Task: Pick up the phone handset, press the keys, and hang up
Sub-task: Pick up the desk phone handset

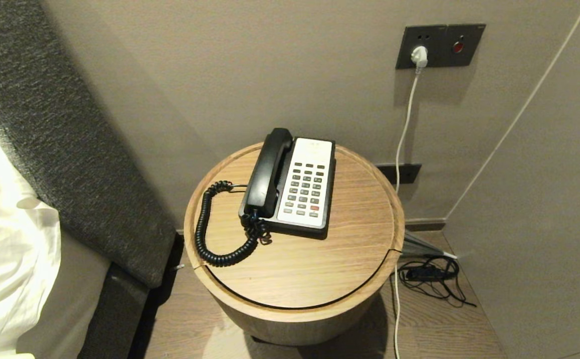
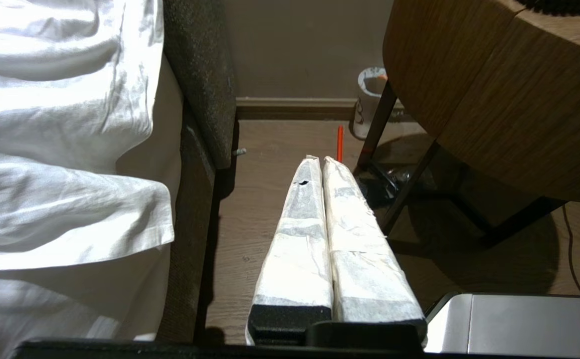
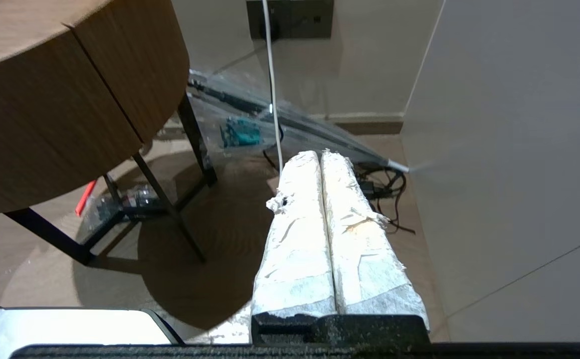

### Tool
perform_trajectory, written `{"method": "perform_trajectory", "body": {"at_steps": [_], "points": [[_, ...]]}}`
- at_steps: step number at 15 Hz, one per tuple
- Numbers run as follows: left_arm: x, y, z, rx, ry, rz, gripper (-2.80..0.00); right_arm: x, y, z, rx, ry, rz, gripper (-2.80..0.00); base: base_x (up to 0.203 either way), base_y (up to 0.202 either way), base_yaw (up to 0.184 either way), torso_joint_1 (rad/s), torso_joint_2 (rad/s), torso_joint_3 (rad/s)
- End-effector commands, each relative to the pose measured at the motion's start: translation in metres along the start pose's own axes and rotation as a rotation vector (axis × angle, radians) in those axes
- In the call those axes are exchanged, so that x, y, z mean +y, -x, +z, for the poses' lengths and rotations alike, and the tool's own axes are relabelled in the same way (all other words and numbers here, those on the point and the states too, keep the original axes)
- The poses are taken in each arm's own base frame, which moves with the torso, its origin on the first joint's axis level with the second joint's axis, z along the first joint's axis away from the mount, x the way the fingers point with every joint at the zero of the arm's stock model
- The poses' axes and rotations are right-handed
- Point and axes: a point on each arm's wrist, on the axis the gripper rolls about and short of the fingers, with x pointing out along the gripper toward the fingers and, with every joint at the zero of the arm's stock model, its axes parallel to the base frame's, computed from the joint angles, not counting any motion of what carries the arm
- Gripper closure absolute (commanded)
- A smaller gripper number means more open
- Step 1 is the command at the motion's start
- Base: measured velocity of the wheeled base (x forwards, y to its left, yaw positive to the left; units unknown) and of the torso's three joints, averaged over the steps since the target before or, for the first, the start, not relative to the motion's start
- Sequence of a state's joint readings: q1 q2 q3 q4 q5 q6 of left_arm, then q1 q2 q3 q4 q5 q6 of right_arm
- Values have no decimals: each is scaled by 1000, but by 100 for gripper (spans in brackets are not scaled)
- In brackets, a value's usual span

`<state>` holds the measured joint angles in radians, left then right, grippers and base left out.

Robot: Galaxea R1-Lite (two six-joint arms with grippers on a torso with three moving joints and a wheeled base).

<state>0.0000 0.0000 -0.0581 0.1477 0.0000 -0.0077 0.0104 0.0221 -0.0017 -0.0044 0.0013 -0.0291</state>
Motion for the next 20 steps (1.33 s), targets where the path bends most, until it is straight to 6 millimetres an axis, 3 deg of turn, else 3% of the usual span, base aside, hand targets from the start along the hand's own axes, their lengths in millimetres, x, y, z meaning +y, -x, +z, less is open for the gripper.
{"method": "perform_trajectory", "body": {"at_steps": [1, 11, 20], "points": [[0, 0, 0, 2, 0, 0, 0, 0, 0, 0, 1, 1, 1, 0, 0, 0, 0, 2, 3, -203], [0, 0, 0, 1, 0, 0, 0, 0, 0, 0, 1, 0, 1, 0, 0, 0, 0, 2, 4, -192], [0, 0, 0, 2, -5, -2, 0, 0, 0, 0, 1, 2, 1, 0, 0, 0, 0, 2, 3, -17]]}}
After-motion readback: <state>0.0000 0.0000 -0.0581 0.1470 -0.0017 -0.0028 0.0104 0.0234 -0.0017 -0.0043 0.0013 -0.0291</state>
